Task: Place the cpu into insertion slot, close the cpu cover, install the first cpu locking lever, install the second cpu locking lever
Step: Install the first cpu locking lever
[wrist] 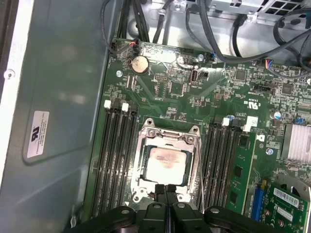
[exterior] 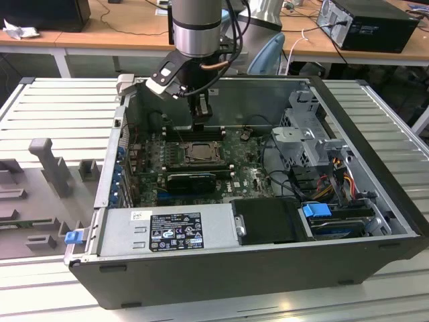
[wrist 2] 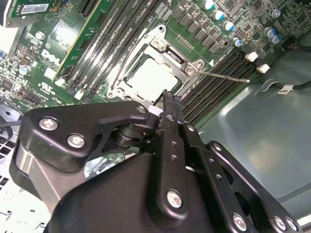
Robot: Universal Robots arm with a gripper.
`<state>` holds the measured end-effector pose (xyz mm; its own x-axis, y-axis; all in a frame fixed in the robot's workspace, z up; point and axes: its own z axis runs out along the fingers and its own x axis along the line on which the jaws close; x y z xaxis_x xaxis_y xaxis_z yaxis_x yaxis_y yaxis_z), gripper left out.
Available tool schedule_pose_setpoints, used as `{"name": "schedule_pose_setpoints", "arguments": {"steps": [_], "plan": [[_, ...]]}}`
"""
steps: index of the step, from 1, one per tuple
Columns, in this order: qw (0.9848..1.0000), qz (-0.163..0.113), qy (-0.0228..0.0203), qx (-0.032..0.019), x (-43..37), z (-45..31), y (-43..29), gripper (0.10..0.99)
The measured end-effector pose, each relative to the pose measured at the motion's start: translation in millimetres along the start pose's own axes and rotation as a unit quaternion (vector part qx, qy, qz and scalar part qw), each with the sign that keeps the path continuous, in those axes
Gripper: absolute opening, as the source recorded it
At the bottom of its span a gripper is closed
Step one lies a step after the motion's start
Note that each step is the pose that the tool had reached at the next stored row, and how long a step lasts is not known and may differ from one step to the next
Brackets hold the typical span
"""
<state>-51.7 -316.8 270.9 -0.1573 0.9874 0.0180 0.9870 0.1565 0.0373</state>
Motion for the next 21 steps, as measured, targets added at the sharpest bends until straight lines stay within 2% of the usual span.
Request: {"name": "schedule_pose_setpoints", "arguments": {"steps": [21], "plan": [[0.9994, -0.035, 0.0013, 0.0006, 0.0, 0.0, 0.0, 0.106]]}}
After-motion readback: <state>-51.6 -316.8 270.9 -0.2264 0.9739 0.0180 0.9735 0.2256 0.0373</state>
